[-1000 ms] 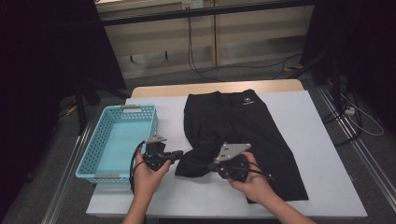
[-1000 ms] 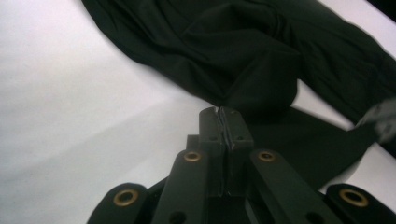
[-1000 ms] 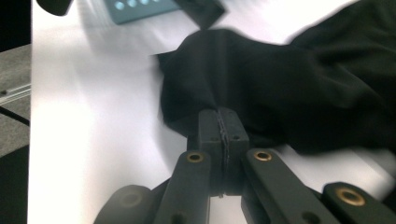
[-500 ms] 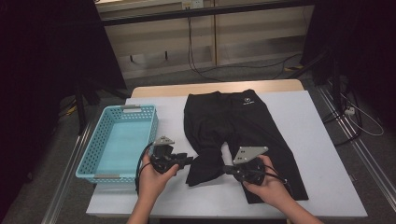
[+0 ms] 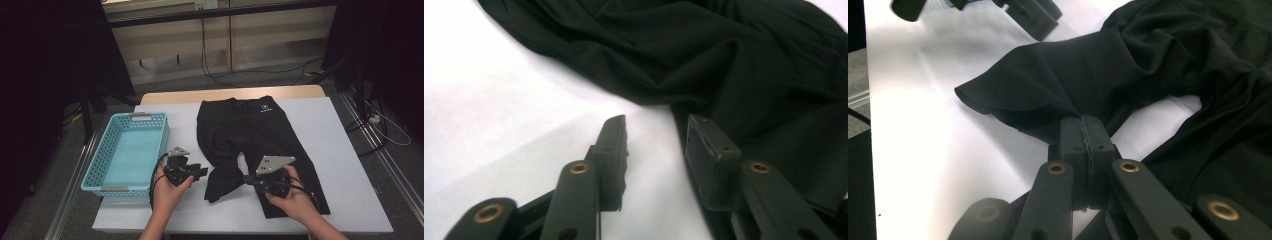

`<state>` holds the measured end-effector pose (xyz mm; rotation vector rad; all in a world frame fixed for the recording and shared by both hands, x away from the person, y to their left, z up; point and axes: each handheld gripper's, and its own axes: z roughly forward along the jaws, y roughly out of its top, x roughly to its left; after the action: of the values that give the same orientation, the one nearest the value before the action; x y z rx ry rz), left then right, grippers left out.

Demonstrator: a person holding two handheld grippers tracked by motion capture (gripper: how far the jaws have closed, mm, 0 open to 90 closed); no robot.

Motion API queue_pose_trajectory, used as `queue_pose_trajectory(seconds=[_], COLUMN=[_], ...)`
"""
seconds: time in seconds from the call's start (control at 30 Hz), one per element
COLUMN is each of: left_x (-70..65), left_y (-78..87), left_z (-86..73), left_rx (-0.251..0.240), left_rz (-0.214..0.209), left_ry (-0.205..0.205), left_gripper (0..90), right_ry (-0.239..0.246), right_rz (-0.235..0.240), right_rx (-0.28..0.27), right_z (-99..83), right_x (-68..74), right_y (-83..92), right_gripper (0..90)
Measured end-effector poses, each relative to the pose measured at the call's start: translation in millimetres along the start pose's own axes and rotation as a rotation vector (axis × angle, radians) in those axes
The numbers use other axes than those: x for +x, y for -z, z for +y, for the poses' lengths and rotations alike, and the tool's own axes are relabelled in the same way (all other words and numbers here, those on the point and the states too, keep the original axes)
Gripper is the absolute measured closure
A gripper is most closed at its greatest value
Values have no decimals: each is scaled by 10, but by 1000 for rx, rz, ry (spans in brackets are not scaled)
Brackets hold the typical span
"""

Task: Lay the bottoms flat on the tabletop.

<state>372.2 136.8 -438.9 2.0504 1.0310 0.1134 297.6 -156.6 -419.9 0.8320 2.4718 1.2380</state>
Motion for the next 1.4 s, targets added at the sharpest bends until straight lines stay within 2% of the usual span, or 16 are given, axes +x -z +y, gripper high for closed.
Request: queue_pose_trajectory(seconds=[0.1,0.13,0.37,0.43,0.5,0.6,0.63,0.73,0.8,0.83,0.93,1.0,1.13,1.33,1.4], left_x=[24,27,62,80,91,66,54,1,-30,-53,-66,-66,-26,163,206], left_y=[-45,-66,-267,-335,-394,-435,-451,-490,-525,-535,-557,-555,-499,-209,-148], left_z=[28,39,160,176,181,211,217,241,246,252,264,273,303,388,394], left_rx=[-14,-19,-7,1,6,10,14,28,31,35,41,46,40,-20,-22], left_rz=[20,21,75,80,78,86,63,80,50,71,43,43,27,68,77], left_ry=[-15,-6,-17,-11,-5,-5,4,-16,2,-14,3,2,24,76,82], left_gripper=[525,518,554,587,661,669,686,737,803,823,893,900,900,900,900], right_ry=[6,7,-6,-14,-18,-18,-20,-26,-29,-28,-26,-25,-17,-15,-12], right_rz=[2,-1,4,7,10,6,4,-2,-5,-6,-9,-7,-3,2,5], right_rx=[-15,-19,-26,-25,-19,-14,-15,-18,-16,-14,-6,-2,3,6,10], right_z=[24,23,-17,-39,-66,-93,-97,-115,-129,-137,-154,-163,-173,-179,-183], right_x=[18,19,0,-7,-12,-13,-13,-17,-16,-13,-5,2,15,33,38], right_y=[44,59,123,133,135,154,164,189,196,197,193,185,177,181,173], right_gripper=[900,900,900,900,900,900,900,900,900,900,900,900,900,900,900])
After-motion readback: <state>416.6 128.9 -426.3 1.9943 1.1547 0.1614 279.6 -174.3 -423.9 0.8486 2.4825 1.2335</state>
